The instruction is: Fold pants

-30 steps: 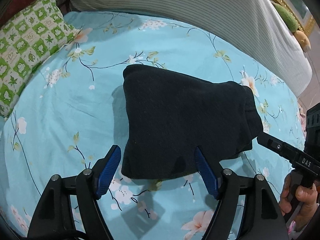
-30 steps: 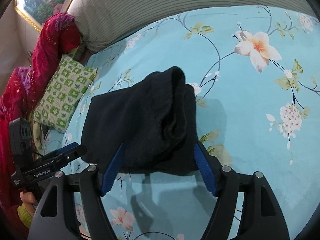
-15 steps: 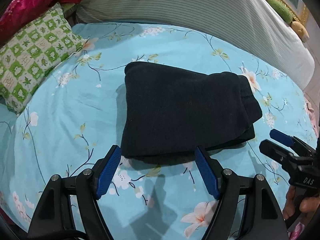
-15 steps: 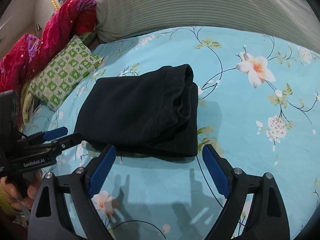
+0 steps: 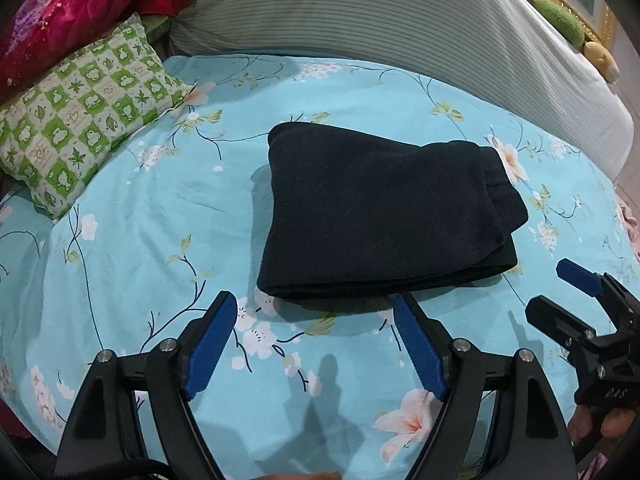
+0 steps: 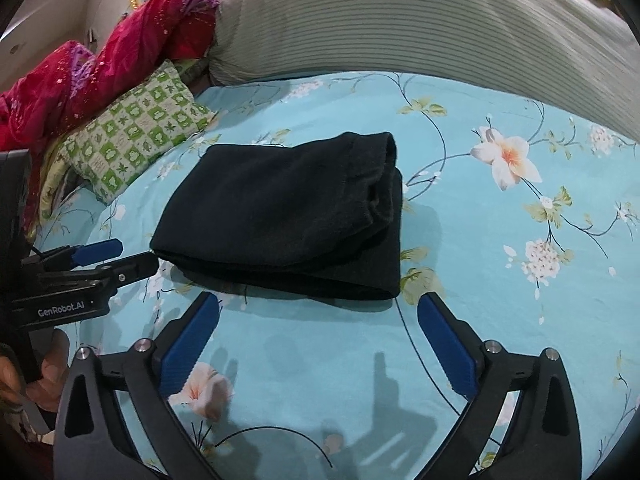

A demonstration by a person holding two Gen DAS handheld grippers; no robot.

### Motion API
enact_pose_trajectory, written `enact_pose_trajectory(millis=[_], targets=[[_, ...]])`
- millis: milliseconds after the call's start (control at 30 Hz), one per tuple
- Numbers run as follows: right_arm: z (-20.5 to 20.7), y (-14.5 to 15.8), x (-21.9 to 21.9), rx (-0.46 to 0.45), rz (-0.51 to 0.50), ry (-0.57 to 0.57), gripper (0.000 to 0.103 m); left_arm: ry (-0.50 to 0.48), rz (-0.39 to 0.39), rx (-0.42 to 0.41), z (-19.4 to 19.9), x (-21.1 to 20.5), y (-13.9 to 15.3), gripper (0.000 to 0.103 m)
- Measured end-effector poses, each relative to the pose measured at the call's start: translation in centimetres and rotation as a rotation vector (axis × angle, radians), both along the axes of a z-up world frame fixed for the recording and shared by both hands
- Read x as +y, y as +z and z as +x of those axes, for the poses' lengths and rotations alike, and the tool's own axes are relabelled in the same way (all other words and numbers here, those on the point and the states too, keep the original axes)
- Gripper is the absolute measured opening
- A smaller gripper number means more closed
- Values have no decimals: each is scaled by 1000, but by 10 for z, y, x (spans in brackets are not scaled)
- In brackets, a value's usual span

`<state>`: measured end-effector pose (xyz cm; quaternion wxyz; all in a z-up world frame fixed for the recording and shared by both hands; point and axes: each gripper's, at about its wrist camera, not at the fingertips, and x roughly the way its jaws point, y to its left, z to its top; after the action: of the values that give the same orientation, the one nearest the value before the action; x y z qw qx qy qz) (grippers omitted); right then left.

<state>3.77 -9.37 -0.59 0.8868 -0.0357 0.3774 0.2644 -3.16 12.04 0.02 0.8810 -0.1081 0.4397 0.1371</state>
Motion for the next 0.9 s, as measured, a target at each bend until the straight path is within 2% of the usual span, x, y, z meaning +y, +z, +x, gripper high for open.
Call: enact_pose_trajectory(millis=[533,900], targets=[[-8,-5,7,-108,-5,12,102,11,78,-24,1,-4,-9,84],[0,-16,12,-102,39,21,102,27,94,-2,3,3,-21,85]])
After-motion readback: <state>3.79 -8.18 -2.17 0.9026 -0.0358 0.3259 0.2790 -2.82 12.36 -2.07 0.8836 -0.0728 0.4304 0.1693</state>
